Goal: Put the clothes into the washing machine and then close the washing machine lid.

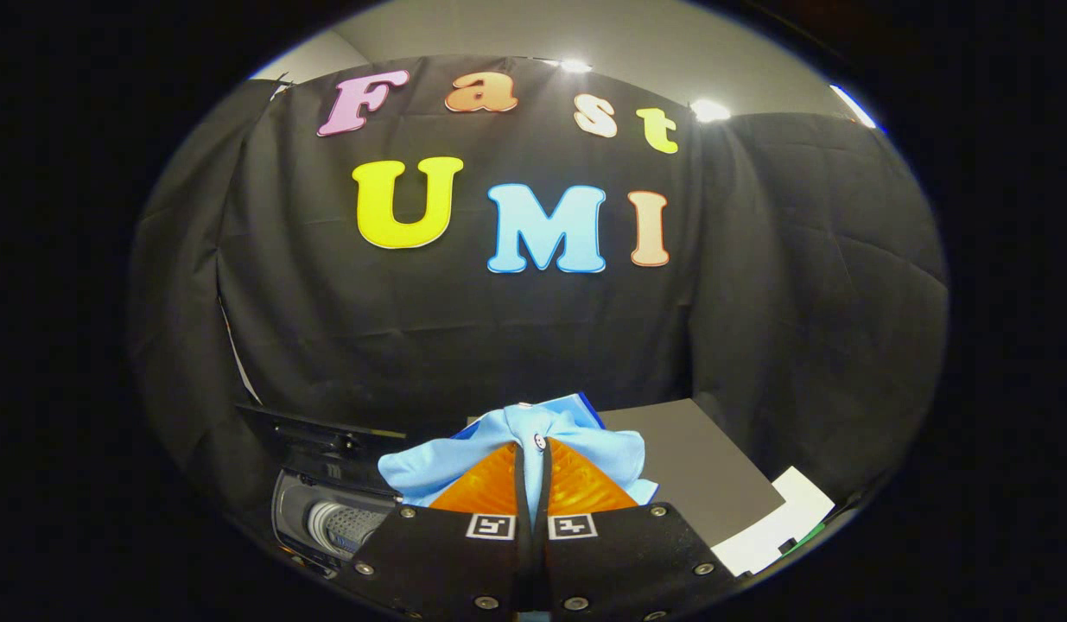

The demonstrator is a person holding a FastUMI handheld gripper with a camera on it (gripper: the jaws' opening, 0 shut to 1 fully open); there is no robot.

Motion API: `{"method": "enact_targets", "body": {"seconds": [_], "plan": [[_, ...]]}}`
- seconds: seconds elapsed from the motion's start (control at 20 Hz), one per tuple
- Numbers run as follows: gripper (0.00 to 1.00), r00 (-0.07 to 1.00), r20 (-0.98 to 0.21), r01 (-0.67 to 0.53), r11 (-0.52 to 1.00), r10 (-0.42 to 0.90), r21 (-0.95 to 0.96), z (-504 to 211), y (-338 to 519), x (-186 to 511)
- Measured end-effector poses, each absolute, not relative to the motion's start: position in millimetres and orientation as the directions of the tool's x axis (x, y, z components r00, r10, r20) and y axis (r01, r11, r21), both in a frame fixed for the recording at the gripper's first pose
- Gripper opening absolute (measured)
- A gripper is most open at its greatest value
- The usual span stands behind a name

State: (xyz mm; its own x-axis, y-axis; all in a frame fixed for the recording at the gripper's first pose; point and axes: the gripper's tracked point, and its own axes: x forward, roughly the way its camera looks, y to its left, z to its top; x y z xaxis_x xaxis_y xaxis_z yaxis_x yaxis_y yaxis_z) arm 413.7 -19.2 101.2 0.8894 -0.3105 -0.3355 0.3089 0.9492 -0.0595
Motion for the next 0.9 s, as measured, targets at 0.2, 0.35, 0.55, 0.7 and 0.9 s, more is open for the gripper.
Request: {"method": "enact_targets", "body": {"seconds": [0.2, 0.35, 0.55, 0.7, 0.9], "plan": [[0.00, 0.902, -0.310, 0.294, 0.954, -0.299, -0.064, 119.9, 30.1, 410.4], [0.00, 0.912, -0.304, 0.273, 0.961, -0.275, -0.051, 127.3, 66.8, 403.3], [0.00, 0.926, -0.303, 0.227, 0.974, -0.223, -0.025, 135.0, 116.7, 395.6], [0.00, 0.933, -0.315, 0.180, 0.984, -0.172, -0.003, 130.6, 151.7, 390.1], [0.00, 0.937, -0.333, 0.116, 0.993, -0.105, 0.013, 116.0, 192.5, 387.0]]}}
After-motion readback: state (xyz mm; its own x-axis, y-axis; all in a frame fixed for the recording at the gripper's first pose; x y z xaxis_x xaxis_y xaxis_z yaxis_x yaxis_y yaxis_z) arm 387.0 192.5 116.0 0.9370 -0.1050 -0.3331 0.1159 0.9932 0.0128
